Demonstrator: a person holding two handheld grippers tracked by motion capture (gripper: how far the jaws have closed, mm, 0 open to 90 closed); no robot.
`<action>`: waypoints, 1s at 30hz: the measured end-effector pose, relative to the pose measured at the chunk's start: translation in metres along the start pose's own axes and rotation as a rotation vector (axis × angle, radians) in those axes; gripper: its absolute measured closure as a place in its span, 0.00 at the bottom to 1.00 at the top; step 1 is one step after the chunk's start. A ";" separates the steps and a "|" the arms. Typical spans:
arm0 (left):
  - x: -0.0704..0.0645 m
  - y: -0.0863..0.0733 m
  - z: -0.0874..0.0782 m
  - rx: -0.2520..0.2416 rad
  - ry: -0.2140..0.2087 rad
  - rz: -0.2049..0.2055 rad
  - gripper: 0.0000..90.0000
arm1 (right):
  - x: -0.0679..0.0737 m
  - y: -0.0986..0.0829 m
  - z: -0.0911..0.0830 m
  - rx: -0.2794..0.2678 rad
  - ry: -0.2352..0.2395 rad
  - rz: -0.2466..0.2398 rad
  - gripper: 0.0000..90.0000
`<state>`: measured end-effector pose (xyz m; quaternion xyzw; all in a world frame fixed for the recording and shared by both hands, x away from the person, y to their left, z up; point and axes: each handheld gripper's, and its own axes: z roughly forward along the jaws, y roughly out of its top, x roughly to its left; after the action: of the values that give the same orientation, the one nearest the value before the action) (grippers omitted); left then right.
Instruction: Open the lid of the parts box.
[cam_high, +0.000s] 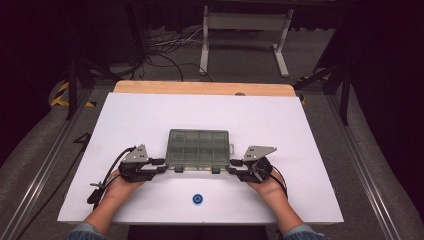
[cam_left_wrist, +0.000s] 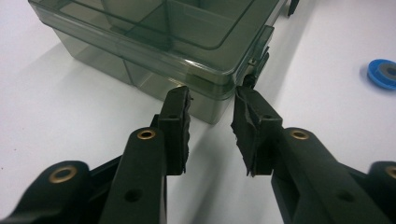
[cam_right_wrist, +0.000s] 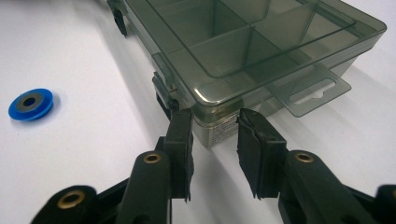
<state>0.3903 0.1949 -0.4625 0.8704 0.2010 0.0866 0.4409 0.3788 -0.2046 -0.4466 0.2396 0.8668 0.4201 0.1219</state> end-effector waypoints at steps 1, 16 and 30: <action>0.000 0.000 0.000 -0.003 -0.004 -0.003 0.75 | 0.000 0.000 0.000 0.000 0.000 0.000 0.73; -0.001 0.000 -0.002 -0.007 -0.003 0.007 0.80 | 0.000 0.000 -0.001 0.001 0.004 0.003 0.75; -0.005 0.006 -0.010 -0.069 -0.006 0.018 0.85 | 0.003 0.006 -0.008 -0.038 0.010 -0.022 0.85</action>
<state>0.3842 0.1968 -0.4522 0.8568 0.1884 0.0949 0.4706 0.3746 -0.2048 -0.4370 0.2254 0.8619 0.4363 0.1265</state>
